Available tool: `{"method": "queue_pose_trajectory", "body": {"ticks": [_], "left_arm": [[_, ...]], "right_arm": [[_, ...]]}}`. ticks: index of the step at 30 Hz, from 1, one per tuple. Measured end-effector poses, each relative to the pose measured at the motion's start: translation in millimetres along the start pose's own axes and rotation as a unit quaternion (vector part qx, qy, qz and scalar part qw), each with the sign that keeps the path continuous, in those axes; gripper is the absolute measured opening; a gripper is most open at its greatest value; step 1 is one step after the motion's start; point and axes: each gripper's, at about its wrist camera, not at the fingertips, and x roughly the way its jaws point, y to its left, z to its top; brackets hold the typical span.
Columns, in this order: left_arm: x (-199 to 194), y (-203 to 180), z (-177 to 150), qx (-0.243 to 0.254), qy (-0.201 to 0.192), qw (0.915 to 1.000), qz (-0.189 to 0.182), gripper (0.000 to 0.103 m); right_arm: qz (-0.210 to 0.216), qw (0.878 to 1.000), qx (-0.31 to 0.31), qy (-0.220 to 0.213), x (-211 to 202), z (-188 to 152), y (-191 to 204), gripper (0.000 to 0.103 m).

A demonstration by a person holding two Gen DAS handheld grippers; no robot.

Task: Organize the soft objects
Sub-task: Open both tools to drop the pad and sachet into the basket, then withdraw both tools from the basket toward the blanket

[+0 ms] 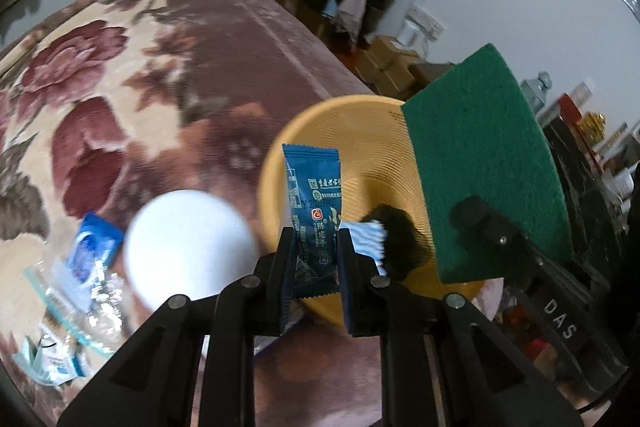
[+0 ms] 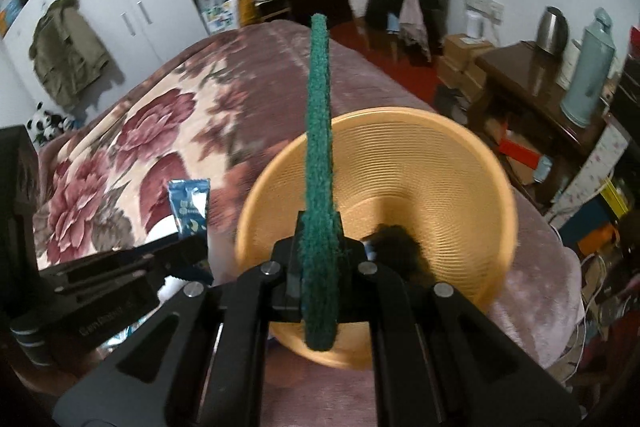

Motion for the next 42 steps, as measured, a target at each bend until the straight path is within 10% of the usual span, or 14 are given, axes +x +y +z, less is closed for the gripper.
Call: {"method": "queue_pose_trajectory", "body": {"ticks": [6,8,10,13,21,42], "left_arm": [[24,-25,11,0.005,0.003,0.9997,-0.026,0.021],[33,-28,17,-0.001,0.001,0.9994,-0.035,0.071],[34,-27,17,-0.013,-0.009,0.9995,-0.029,0.098],[24,-22,14,-0.011,-0.026,0.9994,-0.018,0.100],[11,-2,6,-0.005,-0.030,0.9980,0.055,0.102],[-22,57,-15,-0.040,-0.036,0.9949,0.085,0.102]], "right_arm": [[-0.004,1.000,0.020,0.002,7,11,-22,0.009],[0.021,0.998,0.046,0.021,17,11,-36,0.011],[0.006,0.995,0.085,0.044,26,6,-51,0.034],[-0.018,0.996,0.090,0.020,18,-3,-57,0.080],[-0.055,0.997,0.055,0.023,16,-10,-44,0.103],[-0.062,0.997,0.004,0.042,16,-13,11,0.103]]}}
